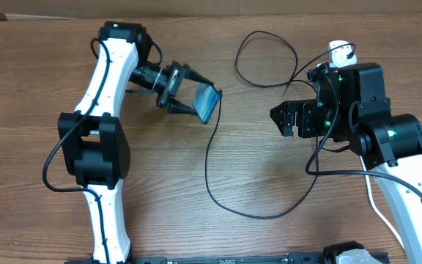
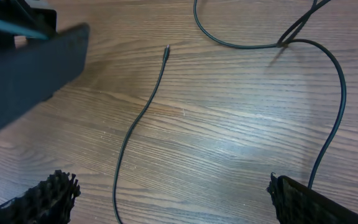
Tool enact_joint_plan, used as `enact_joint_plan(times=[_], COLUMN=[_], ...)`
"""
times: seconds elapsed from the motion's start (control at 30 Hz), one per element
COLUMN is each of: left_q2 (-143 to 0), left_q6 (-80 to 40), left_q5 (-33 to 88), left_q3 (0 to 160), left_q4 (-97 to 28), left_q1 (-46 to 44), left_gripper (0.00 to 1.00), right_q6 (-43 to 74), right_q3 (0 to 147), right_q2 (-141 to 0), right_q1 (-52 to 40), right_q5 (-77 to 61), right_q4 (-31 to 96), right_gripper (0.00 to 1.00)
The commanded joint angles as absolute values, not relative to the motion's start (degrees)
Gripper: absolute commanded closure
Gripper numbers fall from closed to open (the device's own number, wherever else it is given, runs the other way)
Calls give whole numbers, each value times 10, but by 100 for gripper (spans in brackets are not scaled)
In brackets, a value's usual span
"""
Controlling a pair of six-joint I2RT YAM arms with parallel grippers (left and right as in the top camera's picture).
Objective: Plug charger to phone and switch on socket
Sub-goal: 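Lift the phone with the left gripper and tilt it toward the center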
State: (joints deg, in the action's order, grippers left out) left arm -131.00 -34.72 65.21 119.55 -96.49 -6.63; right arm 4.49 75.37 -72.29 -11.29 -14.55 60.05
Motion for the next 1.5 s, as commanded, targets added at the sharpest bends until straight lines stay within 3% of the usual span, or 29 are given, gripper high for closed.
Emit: enact_joint_plan(times=[0.0, 0.2, 0.63, 0.8, 1.0, 1.3, 1.47], left_q2=[-1308, -1308, -1308, -1308, -1308, -1308, -1308], left_q6=[-389, -422, -437, -445, -530, -666, -703], left_q5=[775, 856, 859, 804, 648, 504, 439], left_q3=[1213, 1213, 1213, 1213, 1213, 1213, 1213], left_q4=[-969, -968, -966, -953, -929, -881, -839], left_q1=[-63, -62, -50, -50, -50, -64, -81], left_gripper=[96, 96, 95, 95, 96, 96, 96], right_q6=[44, 44, 46, 46, 48, 232, 243], right_q3=[769, 769, 769, 769, 769, 769, 769], right_q2=[-722, -725, -760, -765, -765, -815, -871], right_q1=[-115, -115, -115, -115, -115, -120, -144], right_q5=[-140, -141, -143, -154, -225, -242, -288], right_q4=[602, 602, 604, 599, 564, 505, 481], right_gripper=[0, 0, 0, 0, 0, 2, 4])
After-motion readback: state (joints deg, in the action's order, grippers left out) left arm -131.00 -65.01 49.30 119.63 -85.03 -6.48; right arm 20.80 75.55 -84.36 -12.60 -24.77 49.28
